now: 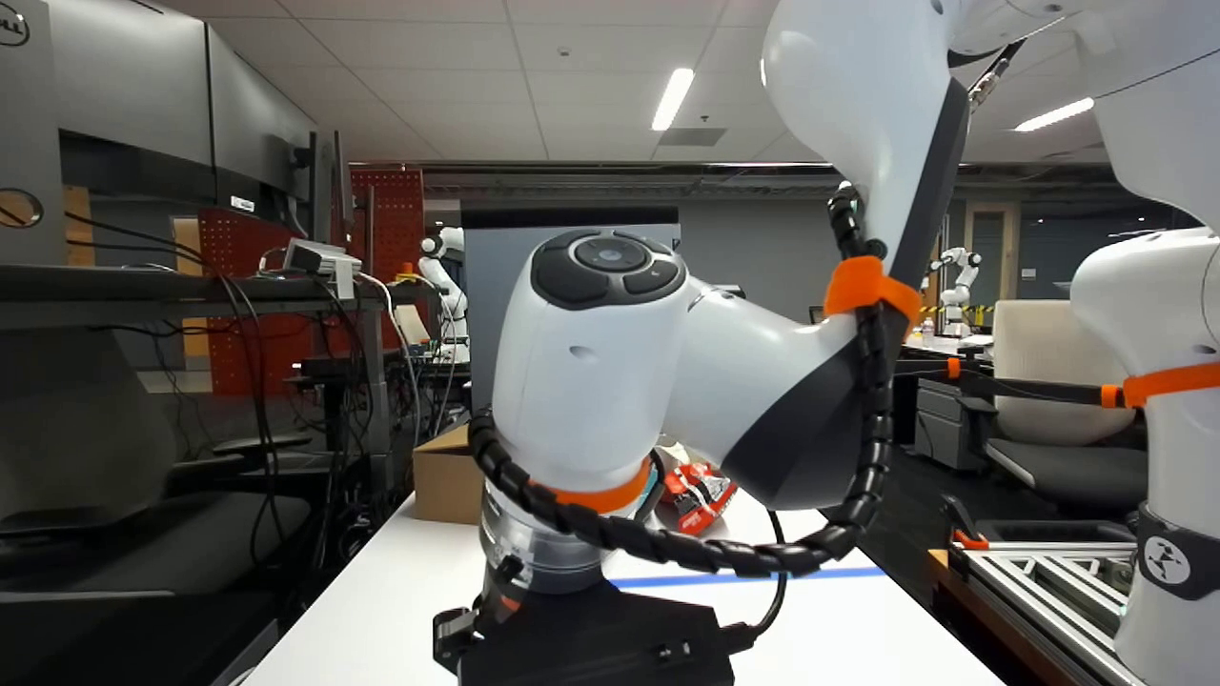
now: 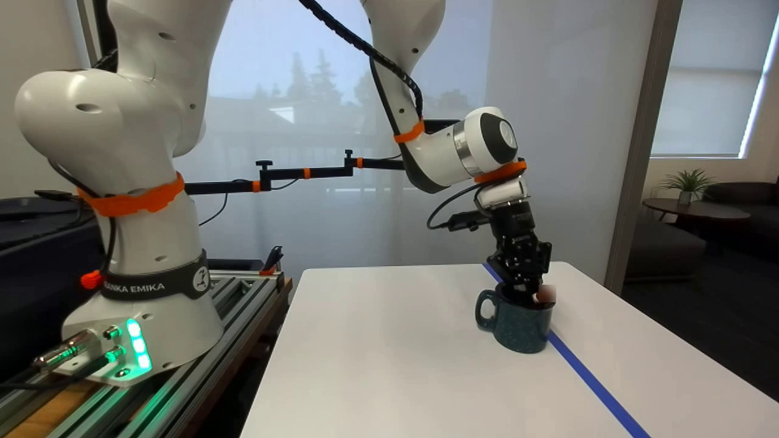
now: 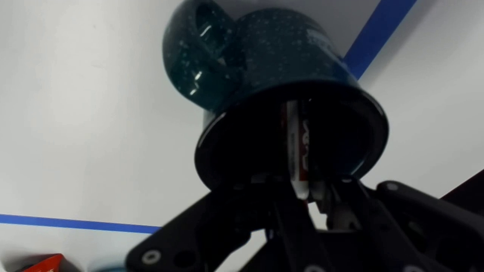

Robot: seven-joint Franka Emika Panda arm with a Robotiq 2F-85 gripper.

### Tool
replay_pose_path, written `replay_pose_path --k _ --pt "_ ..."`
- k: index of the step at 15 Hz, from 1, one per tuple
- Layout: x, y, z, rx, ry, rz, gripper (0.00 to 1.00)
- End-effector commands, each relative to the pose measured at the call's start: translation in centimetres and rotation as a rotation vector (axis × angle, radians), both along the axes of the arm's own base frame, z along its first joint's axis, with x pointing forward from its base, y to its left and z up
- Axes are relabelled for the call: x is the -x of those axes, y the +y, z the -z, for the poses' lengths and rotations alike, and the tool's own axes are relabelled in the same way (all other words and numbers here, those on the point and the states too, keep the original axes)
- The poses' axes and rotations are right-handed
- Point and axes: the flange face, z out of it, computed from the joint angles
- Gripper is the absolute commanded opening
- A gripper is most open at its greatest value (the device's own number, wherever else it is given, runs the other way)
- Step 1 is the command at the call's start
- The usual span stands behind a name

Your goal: Remove the marker from the cup and put it on the table

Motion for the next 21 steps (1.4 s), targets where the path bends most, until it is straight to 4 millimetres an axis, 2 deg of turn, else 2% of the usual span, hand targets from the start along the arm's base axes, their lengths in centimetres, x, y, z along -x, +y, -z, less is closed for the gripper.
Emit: replay_pose_path --k 1,7,11,13,18,21 --pt "0.8 1.3 -2.8 0.005 -0.025 -0.016 0.05" --pt "3.1 1.7 -7.5 0.033 -0.077 -0.027 0.05" --pt "6.7 0.5 -10.5 0.052 -0.089 -0.02 0.05" --pt "8.9 -0.4 -11.4 0.058 -0.081 -0.015 0.05" --pt "14.3 -3.4 -11.5 0.041 -0.054 -0.006 0.05" --pt "16.0 -4.8 -10.9 0.024 -0.038 -0.02 0.05"
